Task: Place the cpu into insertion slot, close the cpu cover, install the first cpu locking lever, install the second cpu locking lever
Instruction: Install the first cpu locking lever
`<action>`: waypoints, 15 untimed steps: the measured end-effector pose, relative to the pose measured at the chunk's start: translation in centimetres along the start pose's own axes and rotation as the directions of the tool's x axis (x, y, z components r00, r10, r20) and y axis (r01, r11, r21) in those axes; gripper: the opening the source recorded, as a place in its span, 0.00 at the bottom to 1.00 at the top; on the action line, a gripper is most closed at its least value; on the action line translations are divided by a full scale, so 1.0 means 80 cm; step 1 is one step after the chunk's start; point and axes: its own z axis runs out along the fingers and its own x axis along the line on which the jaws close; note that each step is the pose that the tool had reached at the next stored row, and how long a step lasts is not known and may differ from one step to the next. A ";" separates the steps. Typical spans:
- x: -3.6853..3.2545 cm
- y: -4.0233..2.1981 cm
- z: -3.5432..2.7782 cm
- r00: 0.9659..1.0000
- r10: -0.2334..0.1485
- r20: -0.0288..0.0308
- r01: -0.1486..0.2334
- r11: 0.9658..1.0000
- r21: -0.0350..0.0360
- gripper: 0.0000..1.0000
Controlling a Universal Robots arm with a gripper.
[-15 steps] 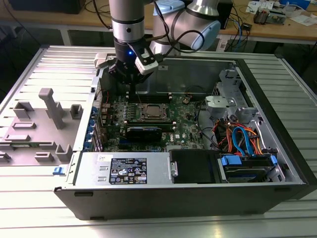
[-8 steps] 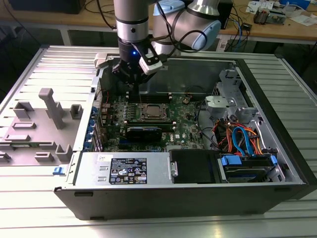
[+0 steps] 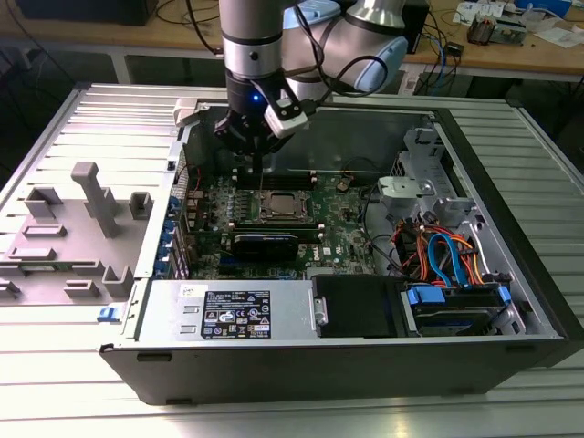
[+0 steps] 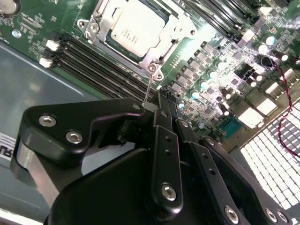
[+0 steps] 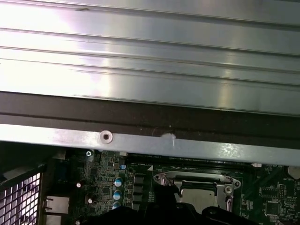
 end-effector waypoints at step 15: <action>-0.0082 -0.0007 0.0028 1.000 0.000 -0.001 0.000 1.000 0.006 0.11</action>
